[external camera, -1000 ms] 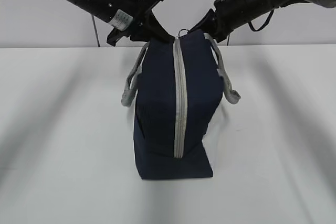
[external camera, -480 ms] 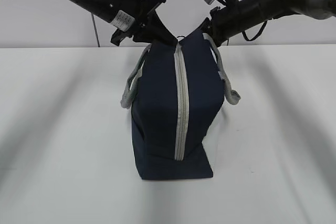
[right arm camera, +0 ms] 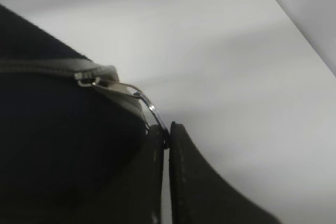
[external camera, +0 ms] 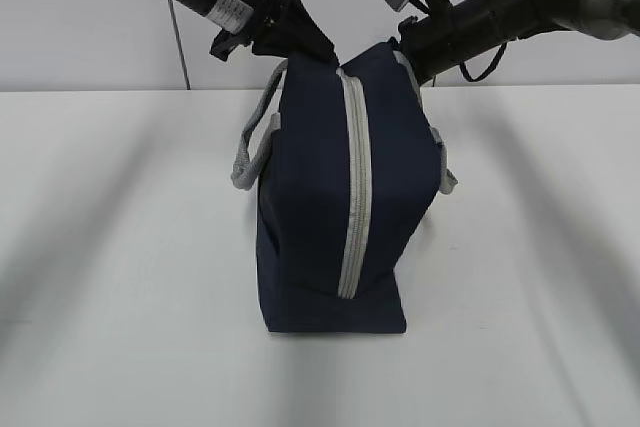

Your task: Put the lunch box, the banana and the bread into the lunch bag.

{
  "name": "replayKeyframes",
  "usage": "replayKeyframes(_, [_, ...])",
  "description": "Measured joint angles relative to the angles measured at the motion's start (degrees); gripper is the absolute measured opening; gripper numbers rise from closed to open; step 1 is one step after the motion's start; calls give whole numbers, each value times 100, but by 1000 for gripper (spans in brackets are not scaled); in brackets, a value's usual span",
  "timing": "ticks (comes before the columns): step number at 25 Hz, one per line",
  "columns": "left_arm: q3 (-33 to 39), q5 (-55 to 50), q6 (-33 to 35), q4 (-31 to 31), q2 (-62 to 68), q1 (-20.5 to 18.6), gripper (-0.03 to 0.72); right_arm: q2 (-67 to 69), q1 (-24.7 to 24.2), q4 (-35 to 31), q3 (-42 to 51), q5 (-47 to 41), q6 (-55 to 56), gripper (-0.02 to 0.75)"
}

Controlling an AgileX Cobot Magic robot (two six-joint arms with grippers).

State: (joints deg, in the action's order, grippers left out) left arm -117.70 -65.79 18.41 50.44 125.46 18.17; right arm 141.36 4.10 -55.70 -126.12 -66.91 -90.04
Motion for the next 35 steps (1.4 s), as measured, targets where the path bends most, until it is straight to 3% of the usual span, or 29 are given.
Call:
replayKeyframes(9, [0, -29, 37, -71, -64, 0, 7, 0, 0, 290, -26, -110, 282, -15])
replayKeyframes(17, [0, -79, 44, -202, -99, 0, 10, -10, 0, 124, -26, -122, 670, -3])
replayKeyframes(20, [-20, -169, 44, -470, -150, 6, 91, -21, 0, 131, -26, -33, 838, 81])
replayKeyframes(23, [-68, -198, 61, -781, -227, 6, 309, -117, -27, 180, -26, 4, 1079, 249])
replayKeyframes(26, [-77, -214, 61, -906, -233, -41, 456, -277, -83, 180, -97, -6, 1565, 372])
replayKeyframes(29, [-77, -350, 52, -927, -233, -187, 496, -355, -186, 238, -237, -184, 2287, 407])
replayKeyframes(32, [-77, -434, -4, -961, -233, -371, 498, -355, -278, 396, -363, -246, 3735, 415])
replayKeyframes(35, [-77, -453, -262, -1480, -293, -491, 474, -437, -317, 900, -388, -282, 5101, 417])
